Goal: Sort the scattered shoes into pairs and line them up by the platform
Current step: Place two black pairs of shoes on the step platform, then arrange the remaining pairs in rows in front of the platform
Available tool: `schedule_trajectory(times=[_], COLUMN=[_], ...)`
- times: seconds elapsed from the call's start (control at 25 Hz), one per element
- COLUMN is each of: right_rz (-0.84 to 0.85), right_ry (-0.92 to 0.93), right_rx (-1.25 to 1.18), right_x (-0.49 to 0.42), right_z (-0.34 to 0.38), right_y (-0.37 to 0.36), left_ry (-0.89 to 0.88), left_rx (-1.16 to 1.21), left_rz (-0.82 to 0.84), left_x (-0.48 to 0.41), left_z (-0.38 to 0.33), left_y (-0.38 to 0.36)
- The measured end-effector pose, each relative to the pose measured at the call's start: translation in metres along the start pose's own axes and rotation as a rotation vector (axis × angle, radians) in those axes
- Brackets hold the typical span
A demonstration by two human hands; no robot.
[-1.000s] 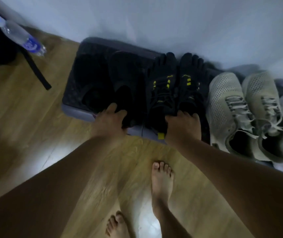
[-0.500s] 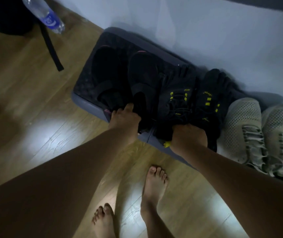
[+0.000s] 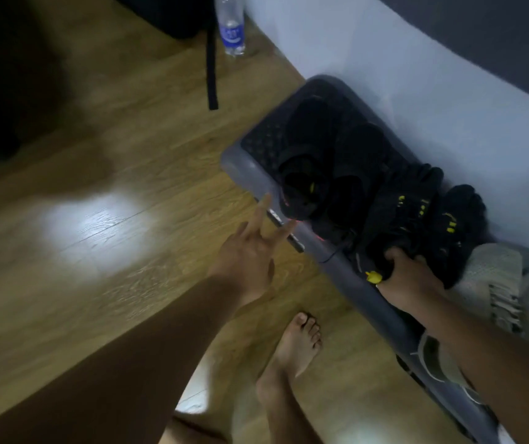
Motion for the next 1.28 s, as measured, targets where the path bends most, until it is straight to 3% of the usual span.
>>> schedule_trajectory(times=[0.12, 0.24, 0.48, 0.68, 0.96, 1.28], right_rz=[-0.237, -0.453, -0.124, 0.003, 0.013, 0.098], right_ry=[-0.105, -0.089, 0.221, 0.567, 0.955, 1.226], right_rx=[-0.04, -0.094, 0.099, 0.294, 0.549, 0.803], right_x=[0.038, 0.094, 0.208, 0.33, 0.465, 0.548], right_z=[0.011, 0.049, 0.23, 0.376, 0.477, 0.547], right_y=[0.01, 0.001, -0.122, -0.222, -0.311, -0.431], left_ry=[0.188, 0.385, 0.702, 0.947, 1.225, 1.51], left_rx=[0.086, 0.144, 0.175, 0.367, 0.605, 0.845], left_rz=[0.024, -0.006, -0.144, -0.273, -0.371, -0.483], left_x=[0.068, 0.156, 0.344, 0.478, 0.624, 0.761], left_z=[0.053, 0.113, 0.215, 0.256, 0.272, 0.298], left_y=[-0.004, -0.008, -0.022, -0.049, -0.11, -0.181])
Point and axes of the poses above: each hand's wrist, its own x-axis away from the middle knuckle, its own y-axis out of the back of the hand, z = x × y, the point moved 6 cm from there along -x, towards the middle knuckle, and after that the axes turned 5 degrees about x, right-handed, at the moved point
